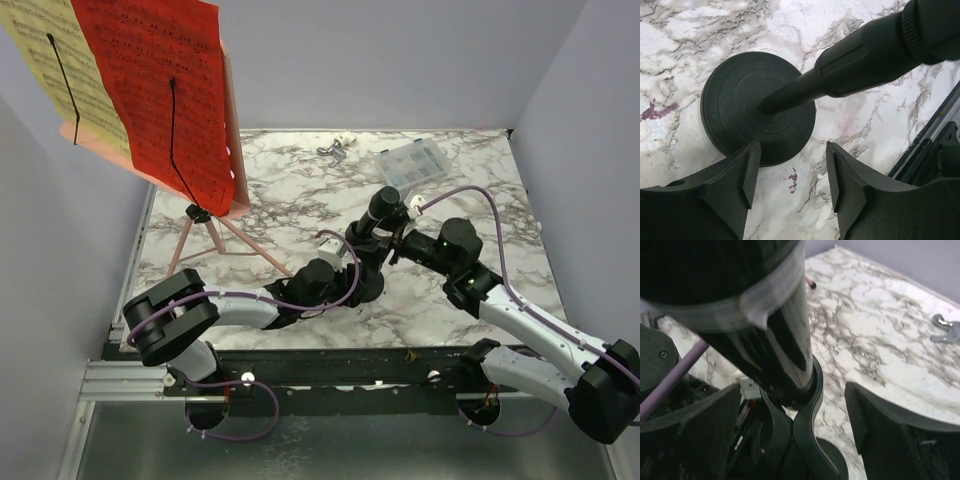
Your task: Set up the instrument practice props
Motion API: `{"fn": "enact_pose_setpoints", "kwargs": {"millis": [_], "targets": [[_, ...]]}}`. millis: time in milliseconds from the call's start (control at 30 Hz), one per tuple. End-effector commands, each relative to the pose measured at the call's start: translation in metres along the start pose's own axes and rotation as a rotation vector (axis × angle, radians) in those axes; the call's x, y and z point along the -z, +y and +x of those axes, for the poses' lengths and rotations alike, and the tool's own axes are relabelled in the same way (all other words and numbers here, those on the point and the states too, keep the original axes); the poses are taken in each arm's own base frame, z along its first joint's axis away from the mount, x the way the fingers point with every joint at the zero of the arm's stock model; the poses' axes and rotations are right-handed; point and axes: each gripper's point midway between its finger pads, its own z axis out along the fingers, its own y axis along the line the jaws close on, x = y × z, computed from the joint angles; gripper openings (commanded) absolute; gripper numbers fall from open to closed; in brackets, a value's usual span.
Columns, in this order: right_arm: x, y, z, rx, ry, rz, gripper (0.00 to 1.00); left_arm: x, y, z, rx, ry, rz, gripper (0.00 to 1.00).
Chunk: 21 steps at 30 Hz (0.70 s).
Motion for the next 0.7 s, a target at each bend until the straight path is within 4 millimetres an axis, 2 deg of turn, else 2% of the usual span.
{"fn": "enact_pose_setpoints", "kwargs": {"millis": [0,100,267,400,500,667], "targets": [[-0.012,-0.01,-0.012,0.042,-0.049,0.084,0.9,0.007,0.004,-0.008,0.03,-0.053,-0.009,0.6],[-0.016,-0.012,-0.013,0.047,-0.066,0.11,0.83,0.008,0.004,-0.007,0.039,-0.058,-0.005,0.6],[-0.018,-0.014,-0.016,0.086,-0.085,0.135,0.61,0.005,0.003,-0.011,0.038,-0.07,-0.009,0.6],[-0.014,-0.011,-0.023,0.1,-0.121,0.132,0.54,-0.004,0.006,-0.011,0.042,-0.071,-0.031,0.57],[-0.009,-0.008,-0.034,0.101,-0.161,0.131,0.45,-0.009,0.015,0.0,0.045,-0.047,-0.06,0.53],[-0.005,-0.002,-0.05,0.109,-0.212,0.115,0.39,-0.015,0.036,0.022,0.05,-0.004,-0.126,0.48]]}}
